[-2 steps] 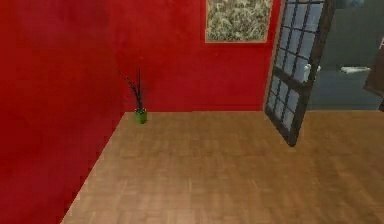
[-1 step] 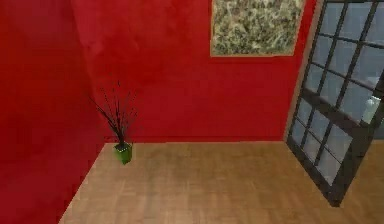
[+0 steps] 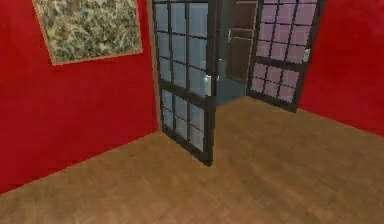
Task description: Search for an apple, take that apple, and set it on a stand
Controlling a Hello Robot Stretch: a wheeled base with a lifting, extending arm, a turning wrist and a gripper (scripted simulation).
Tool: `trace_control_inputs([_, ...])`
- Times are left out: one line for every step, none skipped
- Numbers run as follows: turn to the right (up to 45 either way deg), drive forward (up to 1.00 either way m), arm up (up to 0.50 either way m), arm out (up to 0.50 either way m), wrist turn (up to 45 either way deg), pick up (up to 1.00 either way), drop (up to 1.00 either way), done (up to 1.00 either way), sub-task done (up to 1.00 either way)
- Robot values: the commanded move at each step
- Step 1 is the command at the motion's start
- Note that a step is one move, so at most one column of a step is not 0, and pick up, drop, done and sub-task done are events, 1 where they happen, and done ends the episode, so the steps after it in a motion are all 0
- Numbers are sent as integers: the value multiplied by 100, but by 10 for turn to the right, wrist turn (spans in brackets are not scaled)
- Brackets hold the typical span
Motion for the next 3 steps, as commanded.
trace_control_inputs([0, 60, 0, 0, 0, 0, 0, 0, 0])
trace_control_inputs([300, 0, 0, 0, 0, 0, 0, 0, 0])
trace_control_inputs([30, 0, 0, 0, 0, 0, 0, 0, 0])
